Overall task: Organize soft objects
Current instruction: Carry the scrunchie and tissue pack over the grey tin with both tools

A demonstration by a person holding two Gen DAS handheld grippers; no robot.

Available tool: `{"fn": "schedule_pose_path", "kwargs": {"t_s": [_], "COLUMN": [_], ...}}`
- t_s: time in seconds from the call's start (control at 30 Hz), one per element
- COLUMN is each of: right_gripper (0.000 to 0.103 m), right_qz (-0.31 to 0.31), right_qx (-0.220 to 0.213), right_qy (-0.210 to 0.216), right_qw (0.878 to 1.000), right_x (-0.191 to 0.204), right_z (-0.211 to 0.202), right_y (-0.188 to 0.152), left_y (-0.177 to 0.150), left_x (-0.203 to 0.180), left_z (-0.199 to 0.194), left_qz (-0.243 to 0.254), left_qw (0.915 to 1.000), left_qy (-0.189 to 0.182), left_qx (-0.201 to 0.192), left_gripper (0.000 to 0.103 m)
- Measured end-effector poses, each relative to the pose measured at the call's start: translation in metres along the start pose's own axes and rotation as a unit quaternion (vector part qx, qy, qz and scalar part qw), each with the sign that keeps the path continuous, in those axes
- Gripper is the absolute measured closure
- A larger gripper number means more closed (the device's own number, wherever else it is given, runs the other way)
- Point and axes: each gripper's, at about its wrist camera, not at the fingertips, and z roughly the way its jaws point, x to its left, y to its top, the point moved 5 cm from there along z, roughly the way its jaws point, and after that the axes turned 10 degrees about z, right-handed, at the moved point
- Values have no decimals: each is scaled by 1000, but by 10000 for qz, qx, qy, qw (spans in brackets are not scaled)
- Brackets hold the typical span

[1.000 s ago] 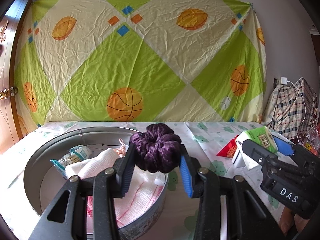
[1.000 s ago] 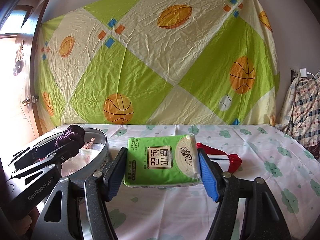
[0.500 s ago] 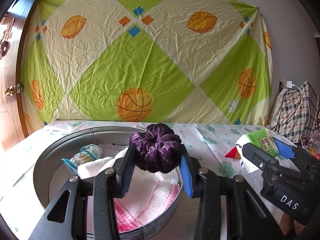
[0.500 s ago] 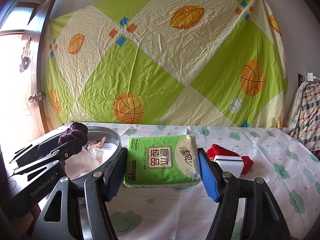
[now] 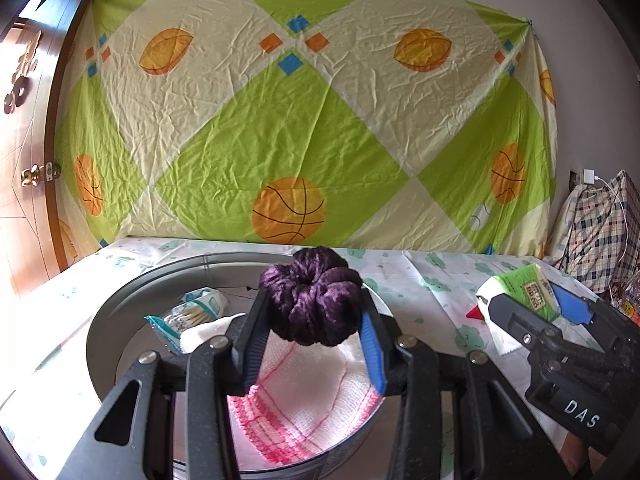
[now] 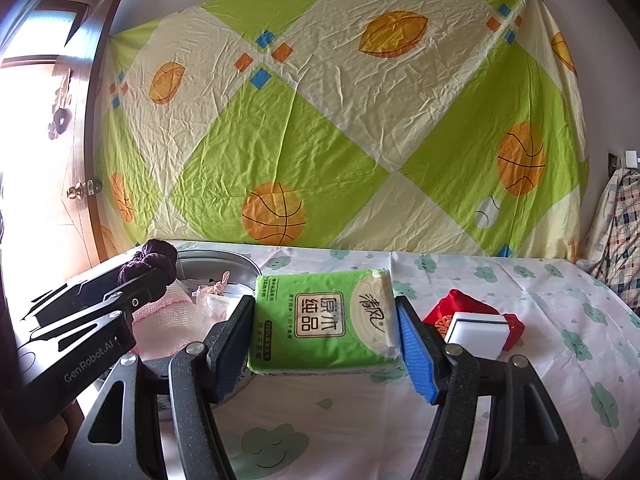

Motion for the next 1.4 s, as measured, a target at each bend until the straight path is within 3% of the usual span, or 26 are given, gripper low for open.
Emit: {"fn": "schedule_pose_path", "kwargs": {"t_s": [1.4], "right_gripper": [33], "right_qz": [-148], "right_qx": [222], "right_qy": [340], "right_qw": [9991], "right_x": [36], "right_z": [17], "right_y": [-5], "left_y": [-9], "left_x": [44], "left_z": [-1], "left_qz": [-318], "left_qw": [9992], "left_qy": [229], "left_qx": [84], "left_gripper": [62]}}
